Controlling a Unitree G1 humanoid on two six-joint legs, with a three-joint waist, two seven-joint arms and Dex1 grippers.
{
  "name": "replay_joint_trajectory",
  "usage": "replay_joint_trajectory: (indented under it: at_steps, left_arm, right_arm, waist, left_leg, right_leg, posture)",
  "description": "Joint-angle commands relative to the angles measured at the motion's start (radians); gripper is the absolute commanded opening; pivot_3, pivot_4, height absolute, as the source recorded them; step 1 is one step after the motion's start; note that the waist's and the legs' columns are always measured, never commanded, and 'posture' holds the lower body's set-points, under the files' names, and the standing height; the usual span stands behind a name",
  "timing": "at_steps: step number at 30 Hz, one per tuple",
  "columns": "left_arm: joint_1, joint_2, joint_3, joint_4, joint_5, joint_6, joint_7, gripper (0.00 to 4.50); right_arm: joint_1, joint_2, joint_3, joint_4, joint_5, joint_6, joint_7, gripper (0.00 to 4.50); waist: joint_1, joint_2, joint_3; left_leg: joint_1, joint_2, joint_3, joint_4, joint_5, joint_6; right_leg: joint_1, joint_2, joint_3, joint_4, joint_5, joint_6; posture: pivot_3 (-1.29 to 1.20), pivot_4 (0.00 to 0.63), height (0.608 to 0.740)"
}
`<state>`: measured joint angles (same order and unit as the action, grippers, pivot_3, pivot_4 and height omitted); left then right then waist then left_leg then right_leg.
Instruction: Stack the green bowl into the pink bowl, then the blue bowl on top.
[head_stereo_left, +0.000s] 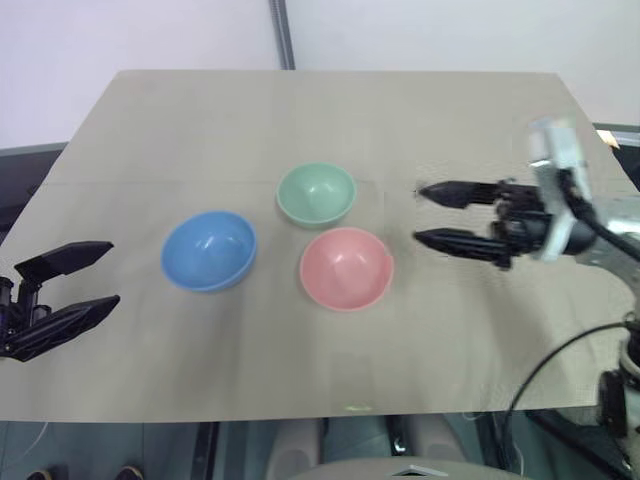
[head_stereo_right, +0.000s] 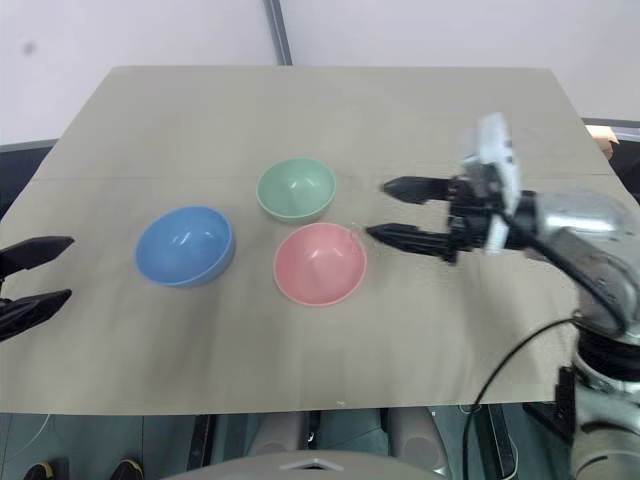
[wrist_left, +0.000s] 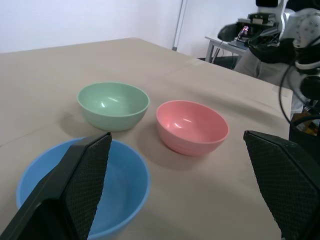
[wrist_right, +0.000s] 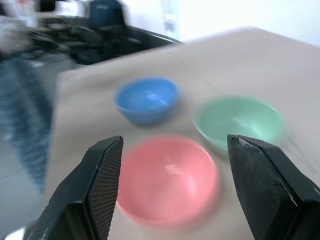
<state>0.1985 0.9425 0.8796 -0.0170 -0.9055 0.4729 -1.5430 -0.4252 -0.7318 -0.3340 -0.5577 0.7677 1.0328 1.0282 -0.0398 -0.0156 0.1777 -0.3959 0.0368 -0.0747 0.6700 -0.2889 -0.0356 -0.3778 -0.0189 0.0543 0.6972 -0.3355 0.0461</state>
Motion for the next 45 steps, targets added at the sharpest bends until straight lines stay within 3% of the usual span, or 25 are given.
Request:
replay_joint_trajectory:
  at_steps: [1, 9, 17, 21, 29, 33, 45]
  left_arm:
    - [-0.019, 0.006, -0.006, 0.021, 0.009, -0.022, -0.006, 4.5]
    - [-0.174, 0.036, -0.143, 0.122, 0.178, -0.135, 0.126, 4.5]
    - [-0.57, 0.132, -0.454, 0.285, 0.463, -0.284, 0.288, 4.5]
    - [-0.77, 0.123, -0.595, 0.384, 0.573, -0.47, 0.245, 4.5]
    - [-1.159, 0.015, -0.847, 0.738, 0.73, -0.921, -0.007, 4.5]
    - [-1.289, -0.043, -0.949, 0.895, 0.76, -0.986, -0.069, 4.5]
    - [-1.473, -0.165, -1.273, 1.115, 0.767, -1.073, -0.071, 4.5]
  right_arm:
    - [0.074, -0.069, -0.112, 0.002, 0.034, -0.067, 0.058, 3.62]
    - [0.159, -0.195, -0.212, 0.031, 0.118, -0.101, 0.091, 3.62]
    - [0.148, -0.204, -0.174, 0.042, 0.15, -0.137, 0.047, 3.62]
    - [0.146, -0.21, -0.163, 0.05, 0.161, -0.152, 0.037, 3.62]
    - [0.126, -0.216, -0.123, 0.069, 0.154, -0.191, 0.026, 3.62]
    - [0.122, -0.215, -0.112, 0.074, 0.15, -0.211, 0.012, 3.62]
    - [0.136, -0.211, -0.111, 0.049, 0.166, -0.232, -0.033, 3.62]
  waist:
    - [-0.002, 0.002, 0.001]
    - [-0.002, 0.003, 0.001]
    - [0.005, 0.003, 0.001]
    - [0.0, 0.003, 0.001]
    - [-0.001, 0.003, 0.002]
    - [-0.002, 0.003, 0.002]
    - [-0.002, 0.002, 0.002]
  left_leg:
    - [0.0, 0.0, 0.001, 0.0, 0.0, 0.0]
    - [0.002, 0.001, 0.003, 0.001, 0.0, 0.0]
    - [-0.001, -0.001, 0.001, 0.002, 0.0, 0.0]
    - [-0.002, -0.001, 0.003, 0.002, 0.001, -0.001]
    - [-0.003, -0.001, 0.003, 0.004, 0.002, -0.003]
    - [-0.004, -0.001, 0.003, 0.008, 0.002, -0.002]
    - [-0.005, -0.001, 0.0, 0.015, 0.001, 0.0]
  right_leg:
    - [0.0, 0.0, 0.0, 0.0, 0.0, 0.0]
    - [0.001, 0.001, 0.002, 0.003, 0.0, 0.0]
    - [0.001, 0.001, 0.0, 0.001, 0.0, 0.0]
    - [0.0, 0.002, 0.0, 0.0, 0.0, 0.0]
    - [0.0, 0.002, 0.001, 0.002, 0.0, 0.0]
    - [0.0, 0.002, 0.0, 0.003, 0.0, 0.0]
    - [0.0, 0.002, 0.0, 0.009, 0.0, 0.0]
  posture:
    - [0.0, 0.15, 0.74]
    - [0.0, 0.15, 0.74]
    - [0.0, 0.15, 0.74]
    - [0.0, 0.15, 0.74]
    - [0.0, 0.15, 0.74]
    - [0.0, 0.15, 0.74]
    - [0.0, 0.15, 0.74]
